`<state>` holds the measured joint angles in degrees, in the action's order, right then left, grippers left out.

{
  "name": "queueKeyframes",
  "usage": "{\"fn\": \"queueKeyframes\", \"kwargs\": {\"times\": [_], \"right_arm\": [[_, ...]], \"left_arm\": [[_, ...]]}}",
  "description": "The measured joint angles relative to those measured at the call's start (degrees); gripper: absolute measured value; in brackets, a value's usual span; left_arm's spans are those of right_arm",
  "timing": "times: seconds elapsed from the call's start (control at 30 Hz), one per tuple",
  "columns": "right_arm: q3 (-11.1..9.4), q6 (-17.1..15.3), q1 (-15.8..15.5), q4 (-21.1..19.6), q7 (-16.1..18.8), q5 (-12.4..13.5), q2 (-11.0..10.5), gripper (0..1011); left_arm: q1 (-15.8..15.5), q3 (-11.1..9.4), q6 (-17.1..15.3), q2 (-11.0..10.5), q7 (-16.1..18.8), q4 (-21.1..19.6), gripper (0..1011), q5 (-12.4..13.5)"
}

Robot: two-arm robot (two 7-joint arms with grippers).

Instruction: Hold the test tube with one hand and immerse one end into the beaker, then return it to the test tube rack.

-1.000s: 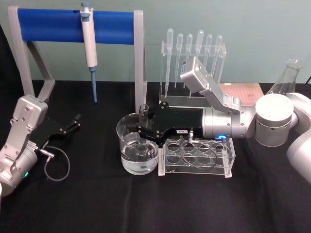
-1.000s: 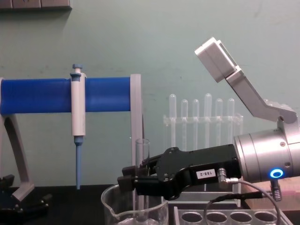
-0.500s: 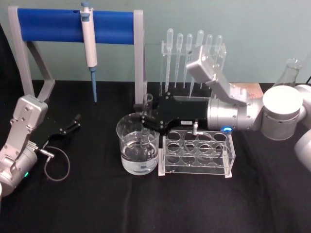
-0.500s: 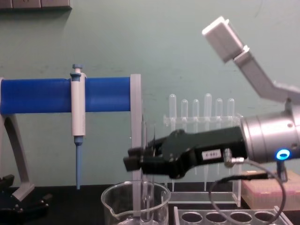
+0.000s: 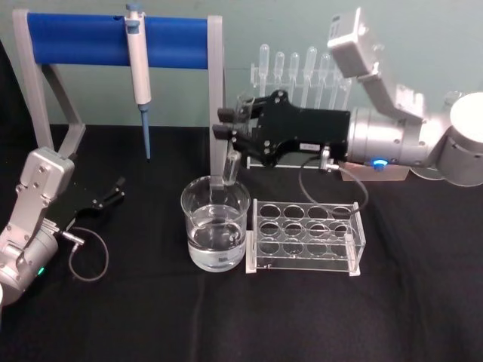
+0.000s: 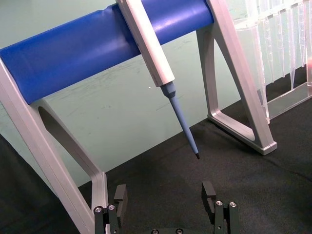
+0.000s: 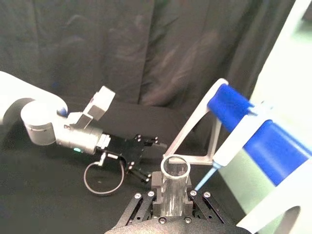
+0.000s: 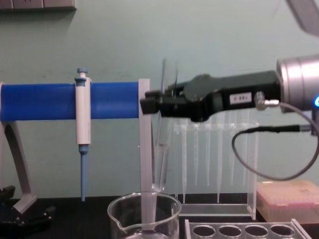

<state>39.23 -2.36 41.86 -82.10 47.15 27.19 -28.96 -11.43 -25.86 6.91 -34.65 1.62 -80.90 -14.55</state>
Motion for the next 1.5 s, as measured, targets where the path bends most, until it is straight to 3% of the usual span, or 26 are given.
{"fn": "queueKeyframes", "kwargs": {"times": [0.37,0.6,0.83,1.03,1.5], "right_arm": [[-2.4,-2.9,-2.7,-6.6,-2.8,2.3,-4.8,222],[-5.0,-3.3,-8.5,-11.3,-5.1,4.2,-9.9,223],[-7.4,-2.4,-14.1,-14.0,-7.2,4.9,-13.7,222],[-8.2,-1.5,-16.2,-14.2,-7.5,4.9,-14.2,222],[-8.6,-0.8,-17.5,-11.2,-7.2,4.2,-12.3,222]], "left_arm": [[0.0,0.0,0.0,0.0,0.0,0.0,1000,0.0],[0.0,0.0,0.0,0.0,0.0,0.0,1000,0.0],[0.0,0.0,0.0,0.0,0.0,0.0,1000,0.0],[0.0,0.0,0.0,0.0,0.0,0.0,1000,0.0],[0.0,0.0,0.0,0.0,0.0,0.0,1000,0.0]]}}
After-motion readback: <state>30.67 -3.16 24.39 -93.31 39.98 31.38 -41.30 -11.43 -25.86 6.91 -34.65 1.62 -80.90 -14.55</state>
